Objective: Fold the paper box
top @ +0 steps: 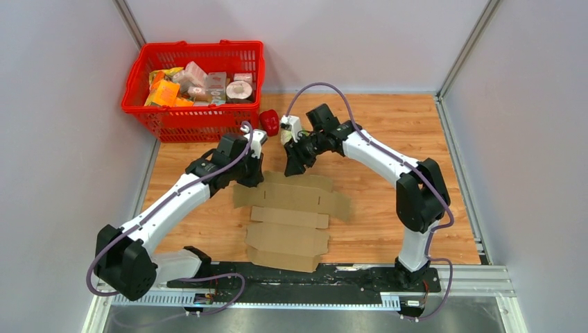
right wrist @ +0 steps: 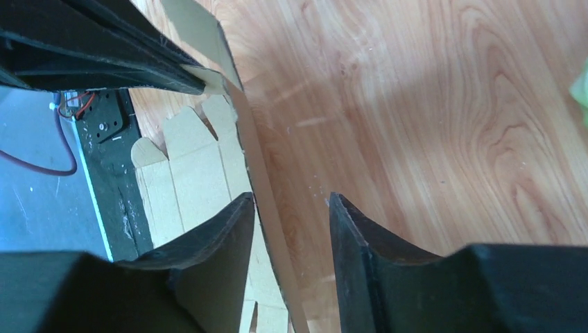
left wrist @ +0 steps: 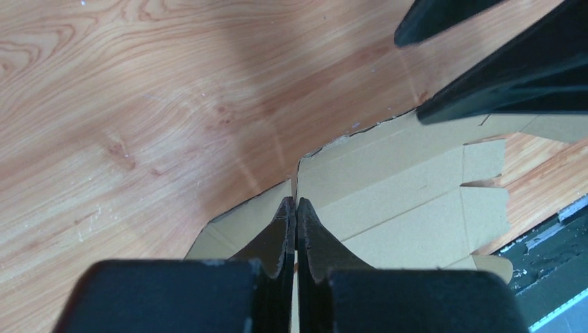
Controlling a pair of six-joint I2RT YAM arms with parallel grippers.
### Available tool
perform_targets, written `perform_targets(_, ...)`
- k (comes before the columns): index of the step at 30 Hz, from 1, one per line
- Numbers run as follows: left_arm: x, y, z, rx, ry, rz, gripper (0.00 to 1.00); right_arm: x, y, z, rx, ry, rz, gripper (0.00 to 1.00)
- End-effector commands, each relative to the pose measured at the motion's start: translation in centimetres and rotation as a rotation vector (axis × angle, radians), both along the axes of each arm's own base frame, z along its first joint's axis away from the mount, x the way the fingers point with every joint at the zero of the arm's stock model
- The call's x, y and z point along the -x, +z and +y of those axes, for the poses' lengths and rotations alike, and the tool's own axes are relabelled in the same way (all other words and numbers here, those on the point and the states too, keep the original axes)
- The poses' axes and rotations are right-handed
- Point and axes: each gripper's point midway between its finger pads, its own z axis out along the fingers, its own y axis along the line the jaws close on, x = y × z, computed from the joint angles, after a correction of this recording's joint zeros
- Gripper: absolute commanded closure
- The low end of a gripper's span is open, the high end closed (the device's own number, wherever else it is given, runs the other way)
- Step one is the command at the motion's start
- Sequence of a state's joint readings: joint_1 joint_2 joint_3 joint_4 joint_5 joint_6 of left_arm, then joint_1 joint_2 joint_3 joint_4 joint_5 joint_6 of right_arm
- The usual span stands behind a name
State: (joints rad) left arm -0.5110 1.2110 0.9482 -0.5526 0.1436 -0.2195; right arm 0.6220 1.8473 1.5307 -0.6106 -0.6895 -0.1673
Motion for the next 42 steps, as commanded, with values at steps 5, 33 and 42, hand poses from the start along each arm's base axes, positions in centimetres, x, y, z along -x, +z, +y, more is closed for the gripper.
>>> perform_targets(5,-0.6,1.5,-0.5,0.036,-0.013,-0.063,1.0,2.2,0.1,2.0,-0.008,0.111,-0.032,0.62)
perform_targets(33,-4.2,2.2,-5.7,0.432,0.216,0.007,0.64,2.6,2.2,2.8,-0.179,0.031,-0.093,1.0)
perform_targets(42,-3.6,-0.1,-7.2,0.457,0.192,0.043,0.66,2.7,2.4,2.4,-0.171,0.019,-0.108,1.0)
